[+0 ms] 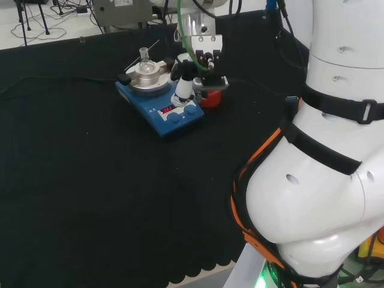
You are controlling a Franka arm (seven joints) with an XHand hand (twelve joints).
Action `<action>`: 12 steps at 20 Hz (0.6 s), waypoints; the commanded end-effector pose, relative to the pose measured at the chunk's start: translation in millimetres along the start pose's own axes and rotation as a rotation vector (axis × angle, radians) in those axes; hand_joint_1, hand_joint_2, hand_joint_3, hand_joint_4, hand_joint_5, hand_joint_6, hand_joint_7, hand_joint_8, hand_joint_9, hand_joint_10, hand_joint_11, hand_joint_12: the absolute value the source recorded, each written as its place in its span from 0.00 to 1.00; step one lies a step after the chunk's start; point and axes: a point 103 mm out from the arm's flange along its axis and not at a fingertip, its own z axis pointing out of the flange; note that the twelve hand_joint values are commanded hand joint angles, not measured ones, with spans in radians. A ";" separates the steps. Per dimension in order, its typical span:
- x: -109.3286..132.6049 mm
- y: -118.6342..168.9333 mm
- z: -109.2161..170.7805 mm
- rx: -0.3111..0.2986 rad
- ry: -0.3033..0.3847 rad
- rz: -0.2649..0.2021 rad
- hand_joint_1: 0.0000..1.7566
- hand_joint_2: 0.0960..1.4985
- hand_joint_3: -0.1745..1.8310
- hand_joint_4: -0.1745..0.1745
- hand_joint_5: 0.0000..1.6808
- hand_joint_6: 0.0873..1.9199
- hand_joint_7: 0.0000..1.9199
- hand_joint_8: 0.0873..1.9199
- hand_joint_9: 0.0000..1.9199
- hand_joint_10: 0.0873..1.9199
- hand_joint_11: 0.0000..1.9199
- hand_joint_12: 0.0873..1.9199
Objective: Turn on the heater.
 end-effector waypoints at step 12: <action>-6.8 12.7 21.0 0.185 -0.070 0.042 0.80 0.45 0.54 0.24 0.22 0.00 0.89 0.84 0.96 0.68 1.00 0.77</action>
